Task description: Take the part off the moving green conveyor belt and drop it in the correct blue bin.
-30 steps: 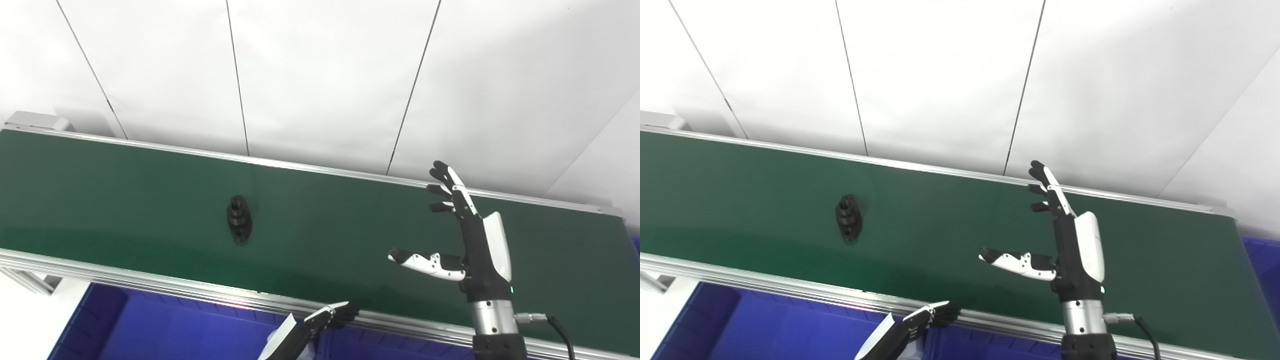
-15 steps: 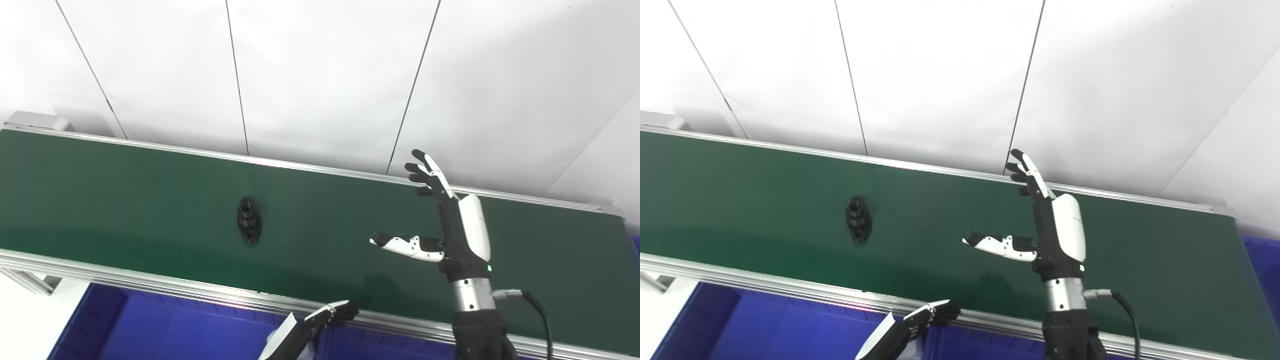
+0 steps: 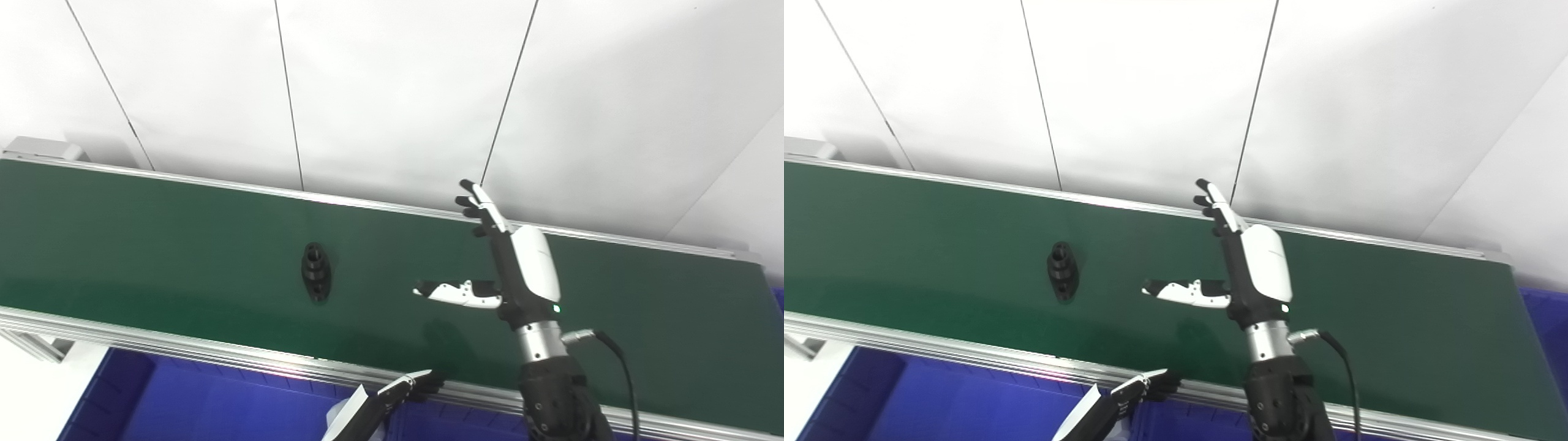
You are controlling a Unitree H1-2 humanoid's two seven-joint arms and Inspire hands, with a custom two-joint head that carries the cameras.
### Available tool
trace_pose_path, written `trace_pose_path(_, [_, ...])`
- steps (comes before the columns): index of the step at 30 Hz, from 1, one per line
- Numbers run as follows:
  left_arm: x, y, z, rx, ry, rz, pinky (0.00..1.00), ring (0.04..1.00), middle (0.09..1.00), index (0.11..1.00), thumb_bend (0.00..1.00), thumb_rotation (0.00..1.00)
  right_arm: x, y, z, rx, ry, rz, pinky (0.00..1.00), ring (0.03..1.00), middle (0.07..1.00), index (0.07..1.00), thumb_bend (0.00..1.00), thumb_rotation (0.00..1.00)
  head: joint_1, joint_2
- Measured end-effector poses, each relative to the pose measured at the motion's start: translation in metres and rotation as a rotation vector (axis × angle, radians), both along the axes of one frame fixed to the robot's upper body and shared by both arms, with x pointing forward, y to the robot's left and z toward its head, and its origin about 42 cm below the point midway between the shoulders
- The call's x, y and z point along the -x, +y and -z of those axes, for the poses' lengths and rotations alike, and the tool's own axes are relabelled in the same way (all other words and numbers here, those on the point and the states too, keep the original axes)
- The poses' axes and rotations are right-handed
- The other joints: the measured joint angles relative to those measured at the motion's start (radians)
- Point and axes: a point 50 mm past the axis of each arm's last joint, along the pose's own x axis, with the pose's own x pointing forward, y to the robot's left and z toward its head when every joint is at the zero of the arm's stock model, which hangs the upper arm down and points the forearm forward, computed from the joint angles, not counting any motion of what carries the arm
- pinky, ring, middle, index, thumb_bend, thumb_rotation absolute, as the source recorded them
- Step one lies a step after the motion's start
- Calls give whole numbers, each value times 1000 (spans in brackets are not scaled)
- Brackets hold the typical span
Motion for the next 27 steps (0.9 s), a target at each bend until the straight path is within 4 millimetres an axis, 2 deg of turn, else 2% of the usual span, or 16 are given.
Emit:
trace_pose_path(5, [-1, -2, 0, 1, 0, 1, 835, 840, 852, 832, 1000, 836, -10, 11, 2, 75, -24, -12, 696, 799, 842, 911, 1000, 685, 2, 0])
trace_pose_path(8, [0, -3, 0, 3, 0, 6, 838, 840, 851, 835, 1000, 838, -17, 15, 5, 133, -49, -11, 783, 801, 833, 911, 1000, 713, 5, 2])
trace_pose_path(10, [-1, -3, 0, 4, -1, 6, 836, 837, 849, 834, 1000, 838, -19, 18, 8, 173, -61, -13, 917, 814, 832, 918, 1000, 721, 8, 2])
trace_pose_path(12, [-1, -3, 0, 5, -1, -1, 838, 835, 846, 833, 1000, 838, -19, 19, 11, 198, -71, -10, 980, 831, 834, 924, 1000, 721, 8, 2])
trace_pose_path(27, [-1, -6, 2, 4, 3, -5, 831, 828, 844, 824, 1000, 836, -33, 24, 43, 306, 0, 13, 1000, 811, 816, 914, 1000, 728, 20, 0])
